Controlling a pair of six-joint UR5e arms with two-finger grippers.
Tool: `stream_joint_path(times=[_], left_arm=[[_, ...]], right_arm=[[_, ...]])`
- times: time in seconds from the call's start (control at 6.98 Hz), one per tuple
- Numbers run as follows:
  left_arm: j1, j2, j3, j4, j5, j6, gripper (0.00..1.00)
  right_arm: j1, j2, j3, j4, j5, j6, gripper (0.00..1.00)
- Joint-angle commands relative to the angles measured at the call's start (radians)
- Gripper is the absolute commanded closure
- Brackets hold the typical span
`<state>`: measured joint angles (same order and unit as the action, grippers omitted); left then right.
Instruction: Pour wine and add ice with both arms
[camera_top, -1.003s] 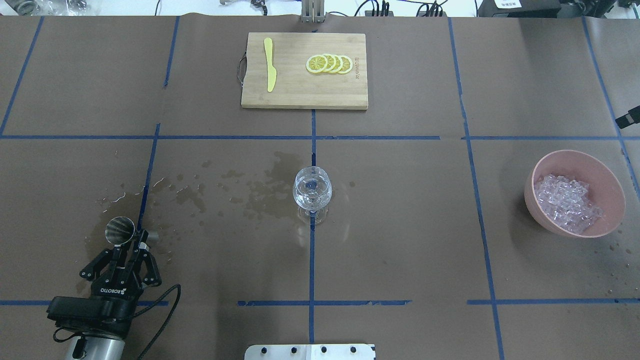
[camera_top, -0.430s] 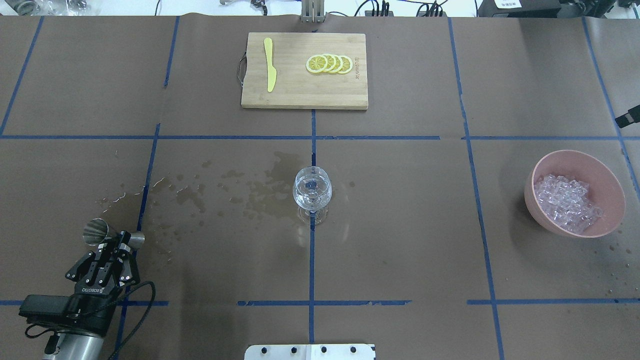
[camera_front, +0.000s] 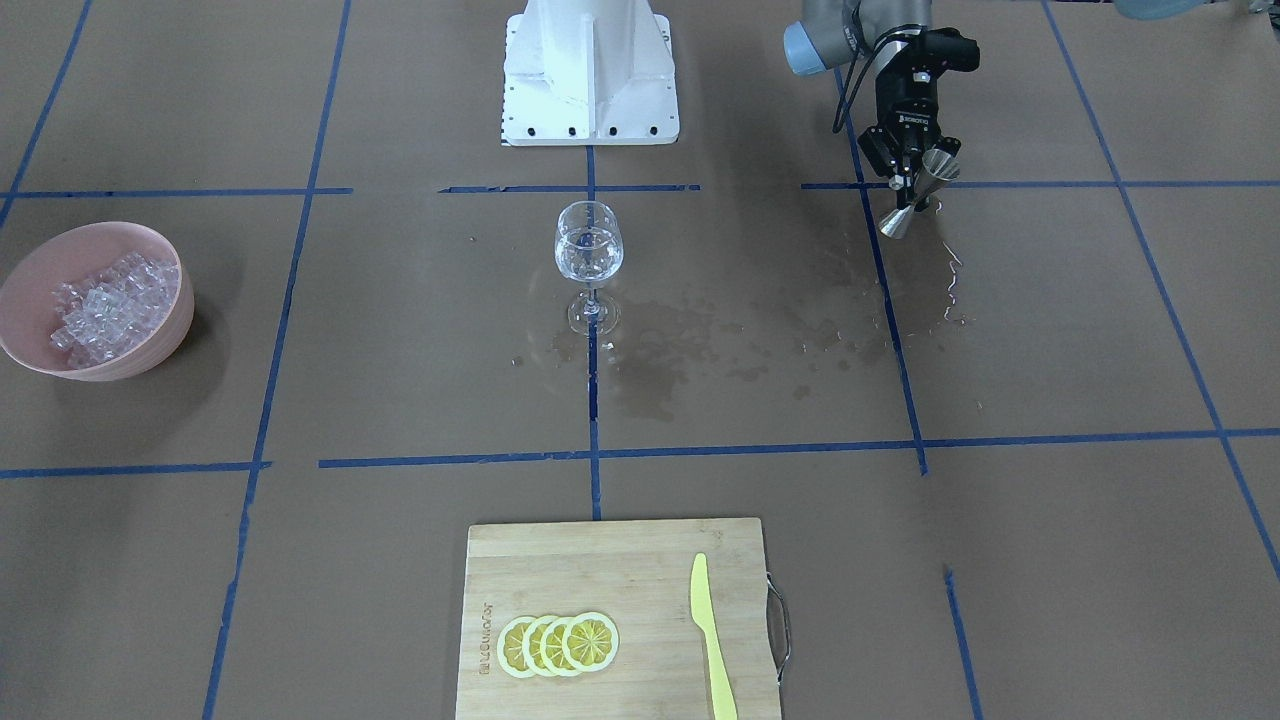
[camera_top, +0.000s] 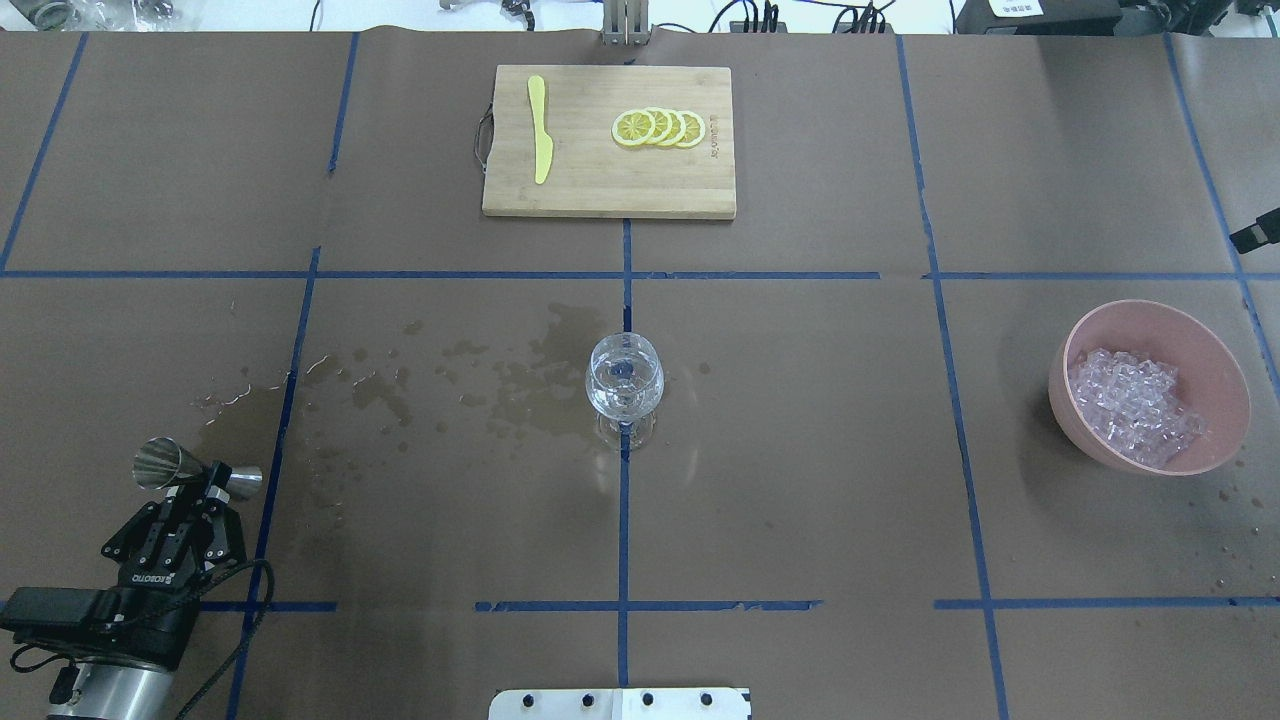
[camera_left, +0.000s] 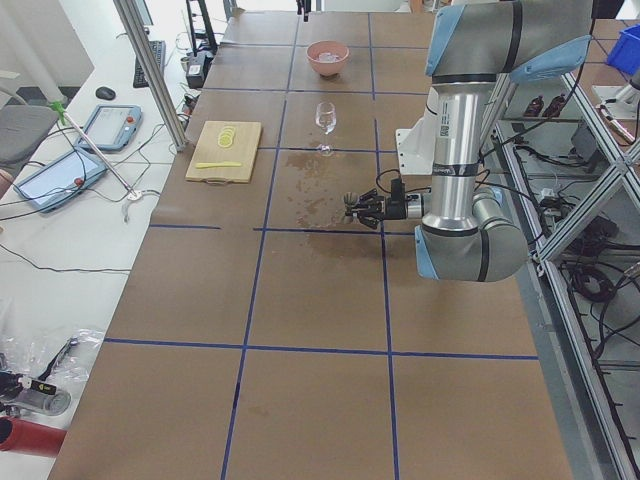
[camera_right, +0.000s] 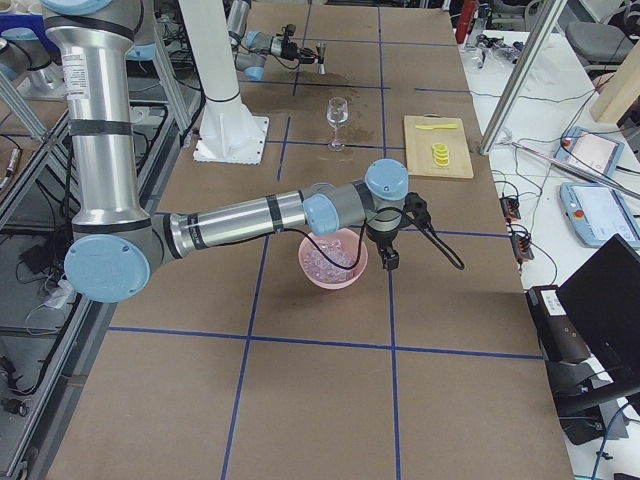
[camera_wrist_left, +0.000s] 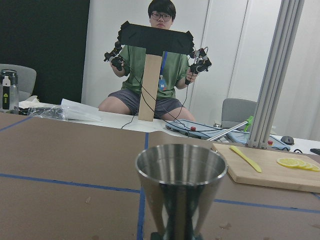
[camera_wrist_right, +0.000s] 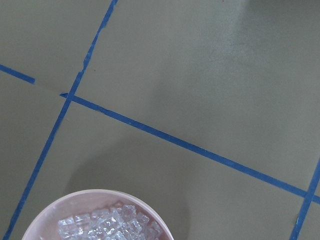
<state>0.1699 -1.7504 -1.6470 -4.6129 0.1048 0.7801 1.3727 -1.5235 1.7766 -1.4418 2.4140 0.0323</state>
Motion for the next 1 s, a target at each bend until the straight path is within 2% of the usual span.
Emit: stream_joint_path(times=[0.0, 0.14, 0.72, 0.86], left_arm=[[0.002, 0.052, 0.012, -0.030, 0.041, -0.002, 1.00], [0.009, 0.049, 0.009, -0.068, 0.106, -0.001, 1.00], [0.022, 0.060, 0.004, -0.077, 0.115, -0.001, 1.00], [0.023, 0.077, 0.006, -0.077, 0.143, 0.001, 1.00]], right_arm=[[-0.001, -0.001, 0.006, 0.000, -0.001, 0.008, 0.00], [0.000, -0.001, 0.004, 0.000, -0.001, 0.009, 0.00], [0.000, -0.001, 0.018, 0.000, -0.001, 0.014, 0.00], [0.000, -0.001, 0.020, 0.001, -0.001, 0.018, 0.00]])
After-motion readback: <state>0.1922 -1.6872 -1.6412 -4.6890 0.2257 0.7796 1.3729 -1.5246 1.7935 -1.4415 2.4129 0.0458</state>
